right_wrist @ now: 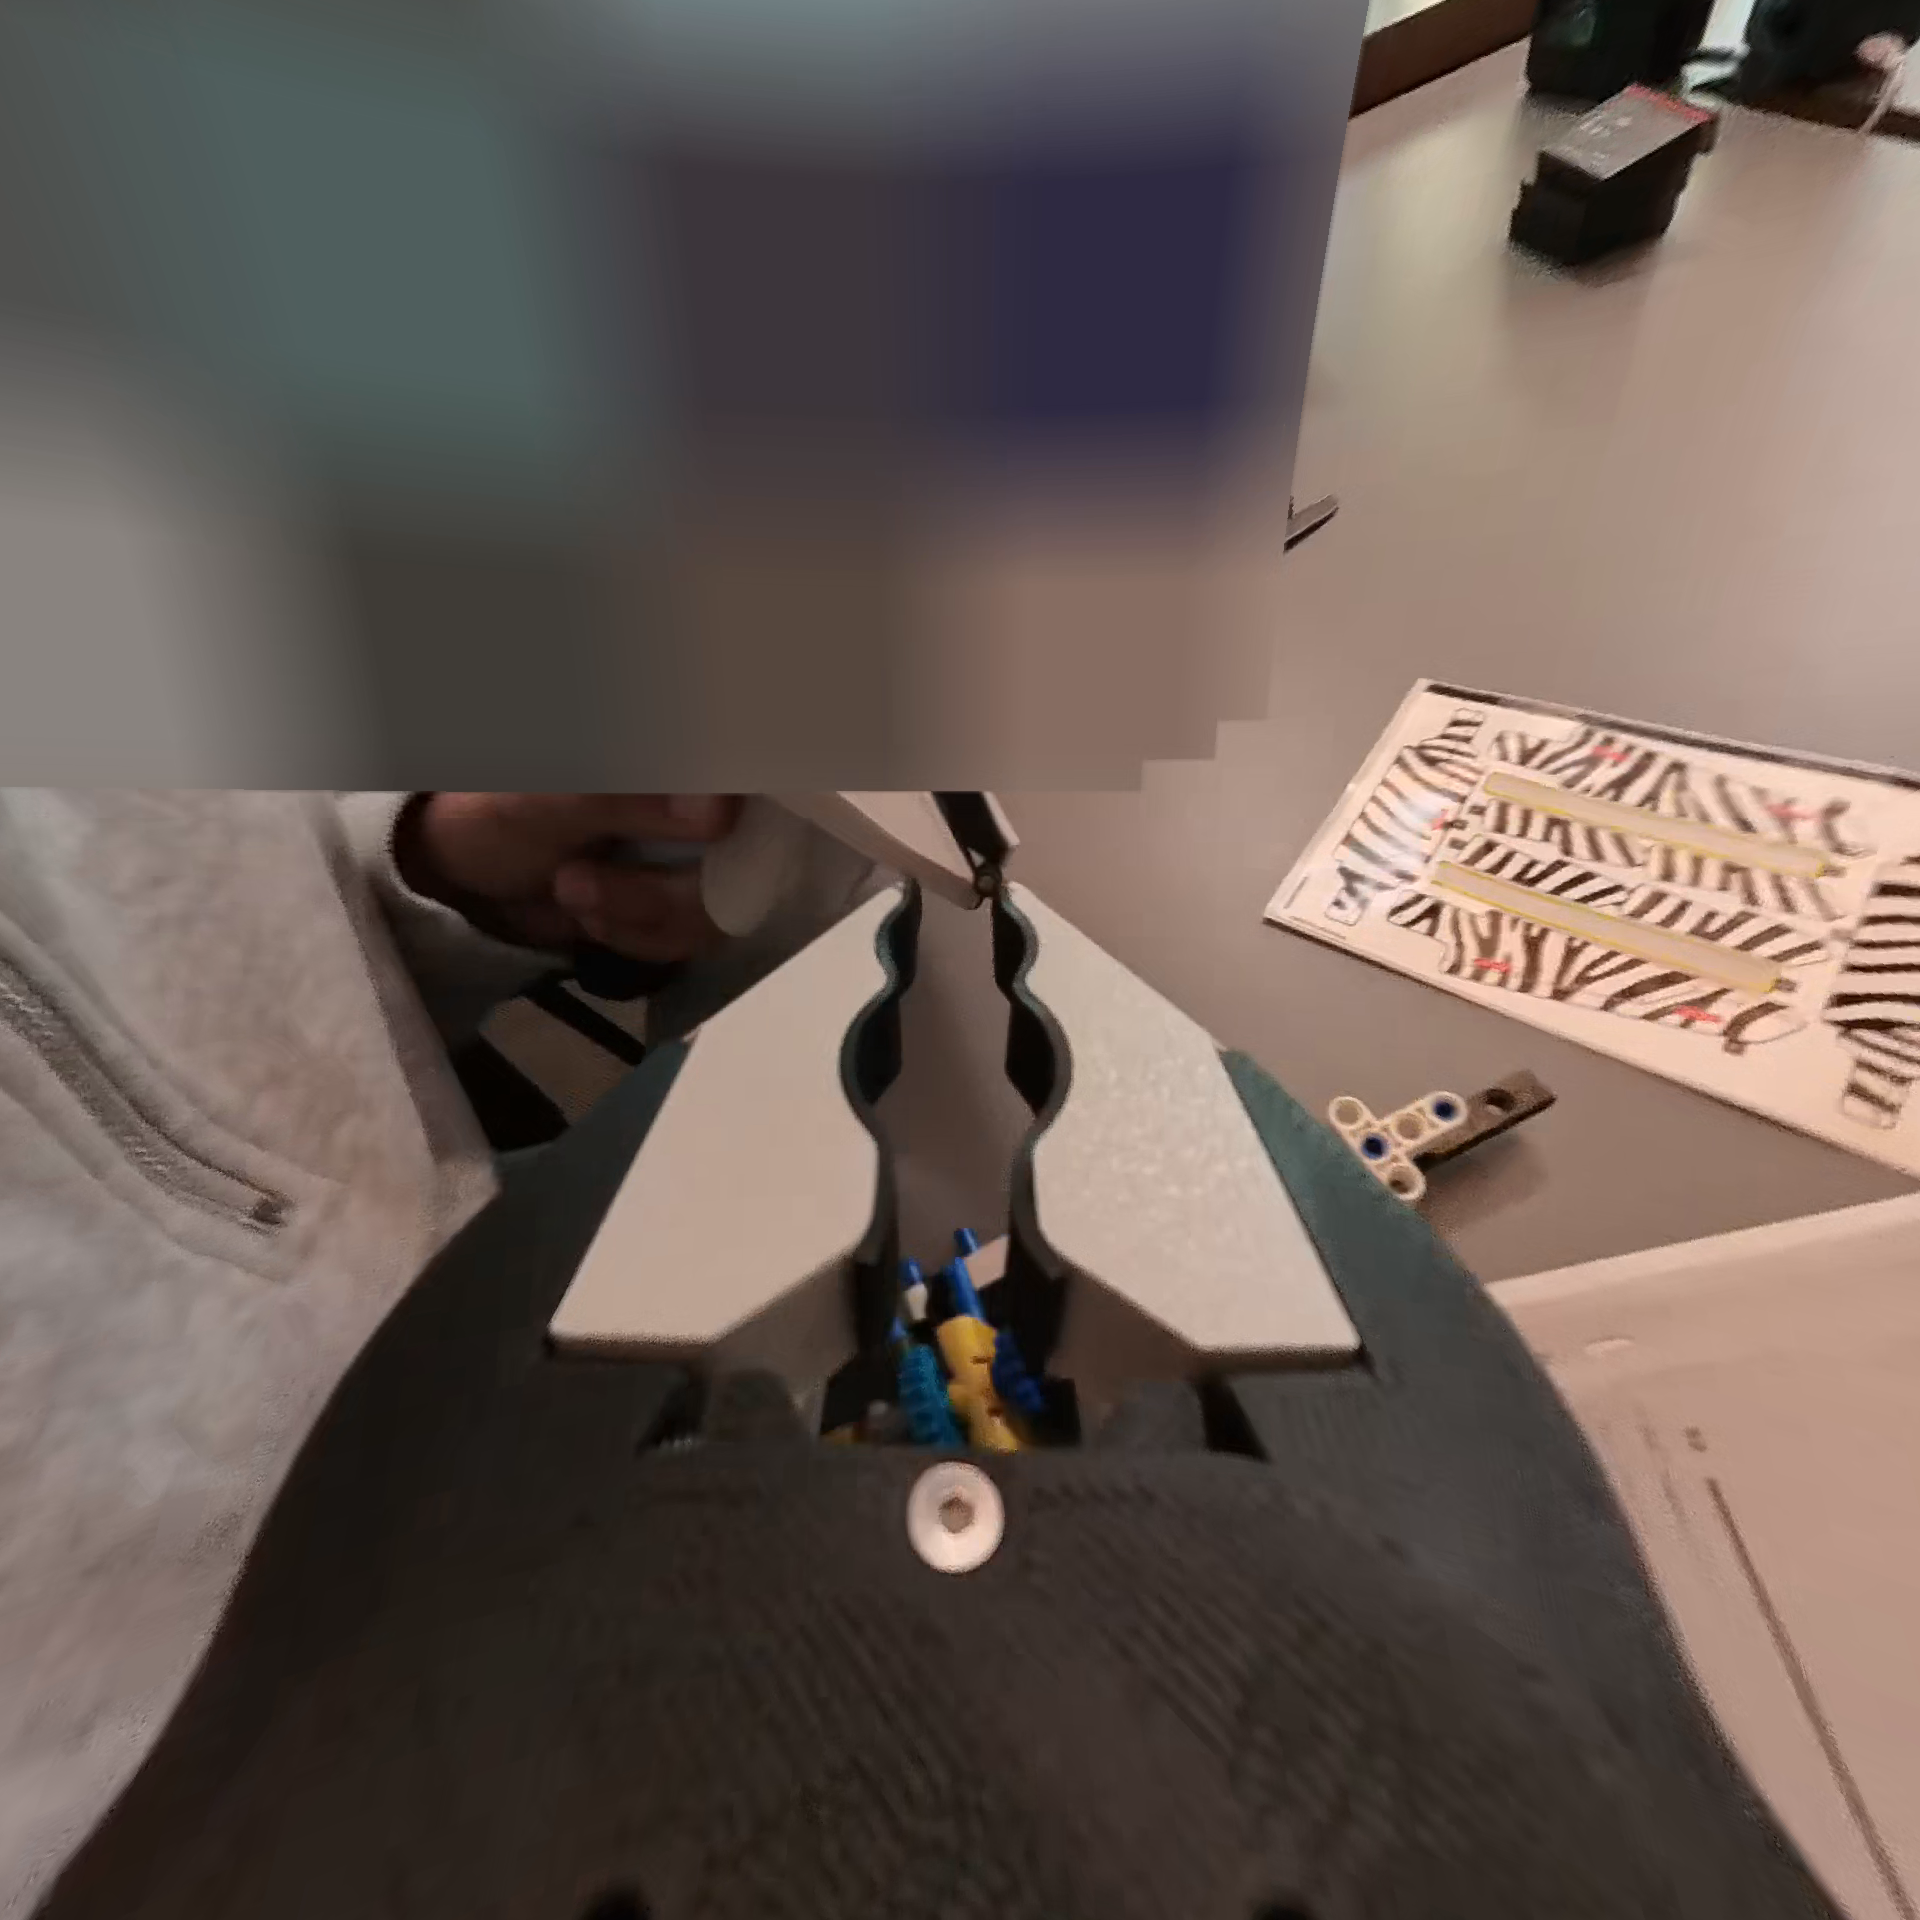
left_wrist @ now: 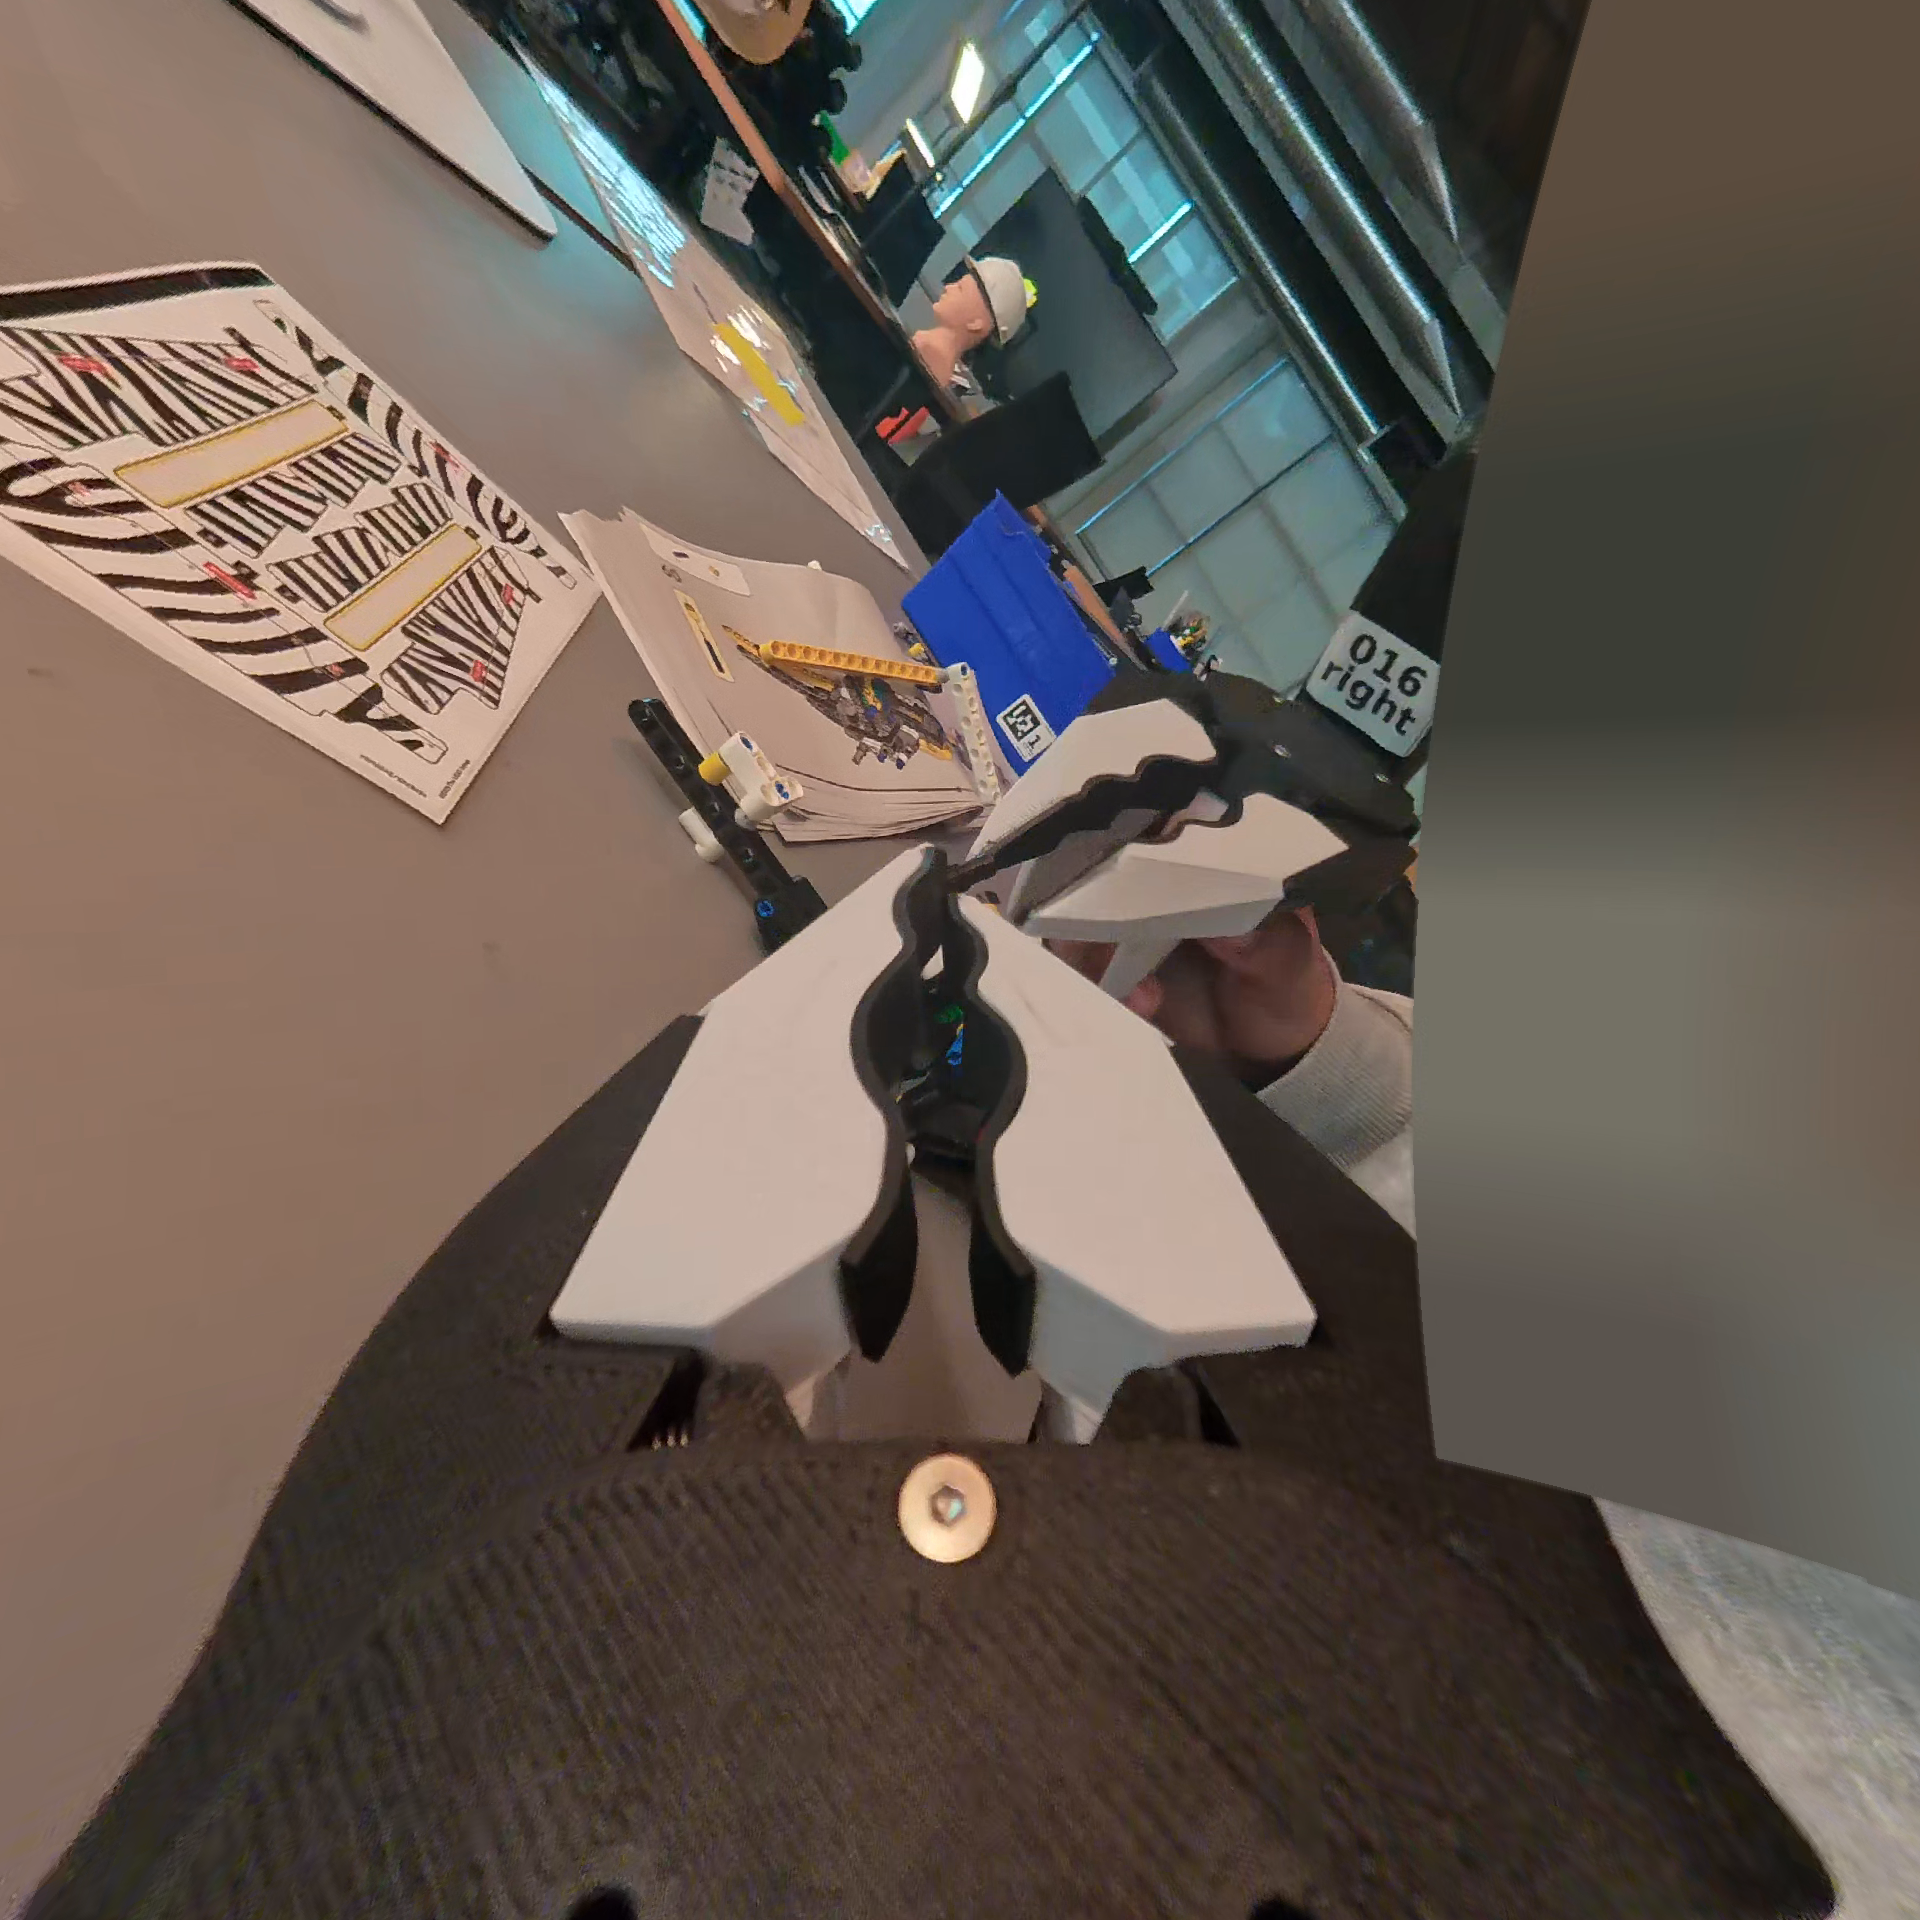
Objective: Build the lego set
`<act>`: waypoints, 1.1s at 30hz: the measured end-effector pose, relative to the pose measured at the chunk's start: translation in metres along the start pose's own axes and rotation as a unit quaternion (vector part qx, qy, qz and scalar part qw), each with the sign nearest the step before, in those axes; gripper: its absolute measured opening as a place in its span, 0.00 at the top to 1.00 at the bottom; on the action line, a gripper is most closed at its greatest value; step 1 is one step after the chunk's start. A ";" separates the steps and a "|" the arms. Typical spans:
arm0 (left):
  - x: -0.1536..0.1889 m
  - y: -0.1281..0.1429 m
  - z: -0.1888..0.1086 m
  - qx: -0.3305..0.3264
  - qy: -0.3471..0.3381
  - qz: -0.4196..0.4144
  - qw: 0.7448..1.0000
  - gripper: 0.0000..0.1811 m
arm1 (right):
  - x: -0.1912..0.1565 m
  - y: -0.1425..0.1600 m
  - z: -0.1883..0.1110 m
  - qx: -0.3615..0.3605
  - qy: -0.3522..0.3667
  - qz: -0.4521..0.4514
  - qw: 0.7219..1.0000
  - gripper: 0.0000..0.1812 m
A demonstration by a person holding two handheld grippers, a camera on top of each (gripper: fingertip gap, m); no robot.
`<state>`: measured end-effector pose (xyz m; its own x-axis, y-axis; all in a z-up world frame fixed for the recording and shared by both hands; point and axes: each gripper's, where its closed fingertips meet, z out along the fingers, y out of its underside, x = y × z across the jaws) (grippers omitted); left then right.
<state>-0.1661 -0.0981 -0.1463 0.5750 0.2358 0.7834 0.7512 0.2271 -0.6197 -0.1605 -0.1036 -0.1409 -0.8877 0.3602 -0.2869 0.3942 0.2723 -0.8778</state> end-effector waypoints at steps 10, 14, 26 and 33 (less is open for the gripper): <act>0.012 0.007 0.007 -0.015 0.034 -0.003 0.999 1.00 | 0.000 0.000 -0.008 0.011 -0.004 -0.023 1.000 0.99; 0.022 0.006 0.008 -0.007 0.069 -0.015 0.997 1.00 | -0.001 0.002 -0.014 0.013 -0.012 -0.012 1.000 0.99; 0.025 0.014 0.018 -0.019 0.044 0.011 0.999 0.84 | 0.019 0.011 -0.062 0.060 0.014 0.045 0.997 0.99; 0.018 0.056 0.062 -0.115 -0.129 0.058 0.983 0.75 | 0.038 0.053 -0.094 0.030 0.062 0.131 0.989 1.00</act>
<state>-0.1338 -0.0229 -0.1693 0.5822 0.4864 0.6515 0.7556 -0.0277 -0.6545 -0.1508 0.0086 -0.1622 -0.7190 0.5194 -0.4618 0.5887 0.1020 -0.8019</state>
